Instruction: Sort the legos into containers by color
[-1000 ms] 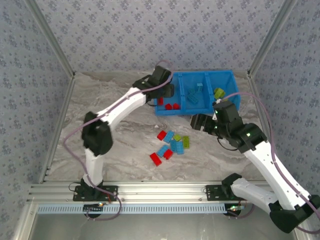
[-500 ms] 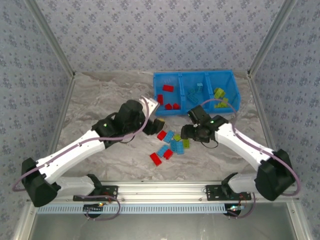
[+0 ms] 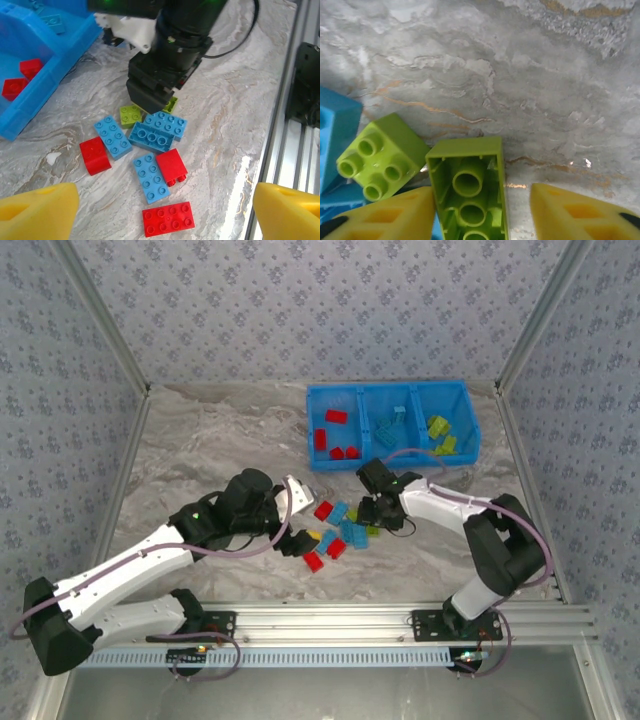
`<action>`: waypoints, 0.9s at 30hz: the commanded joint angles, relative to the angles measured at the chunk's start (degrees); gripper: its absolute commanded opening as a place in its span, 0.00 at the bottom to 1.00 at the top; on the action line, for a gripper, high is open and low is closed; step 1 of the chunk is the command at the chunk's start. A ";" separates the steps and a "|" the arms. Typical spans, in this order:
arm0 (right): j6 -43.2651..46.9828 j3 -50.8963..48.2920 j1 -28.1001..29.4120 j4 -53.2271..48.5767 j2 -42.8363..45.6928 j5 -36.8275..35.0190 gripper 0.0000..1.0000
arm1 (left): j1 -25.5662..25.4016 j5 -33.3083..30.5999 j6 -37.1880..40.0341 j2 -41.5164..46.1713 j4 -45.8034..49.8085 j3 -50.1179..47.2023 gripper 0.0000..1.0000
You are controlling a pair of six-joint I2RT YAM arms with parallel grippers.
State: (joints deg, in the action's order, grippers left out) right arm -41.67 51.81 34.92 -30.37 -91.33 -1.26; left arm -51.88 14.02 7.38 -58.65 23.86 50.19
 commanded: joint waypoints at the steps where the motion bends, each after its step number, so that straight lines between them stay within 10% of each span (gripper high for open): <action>1: -1.34 0.64 0.42 -0.44 -1.65 -1.81 0.46 | -0.29 2.68 4.37 0.82 0.40 -0.10 0.92; 16: -1.39 -0.04 -2.46 -11.86 18.15 -15.37 0.29 | -0.93 9.36 5.58 2.78 -8.18 -2.64 0.99; 22: 10.10 4.95 -19.04 -8.26 23.92 -14.37 0.29 | -4.34 8.22 9.42 3.78 -10.50 -3.30 0.99; 27: 18.02 14.89 -31.60 -1.79 12.46 -9.04 0.29 | -5.90 5.50 9.73 4.53 -10.70 -3.06 0.99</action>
State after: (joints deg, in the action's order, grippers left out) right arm -30.72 61.87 6.22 -36.18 -72.84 -13.02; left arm -57.08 20.91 15.64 -55.35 15.49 46.96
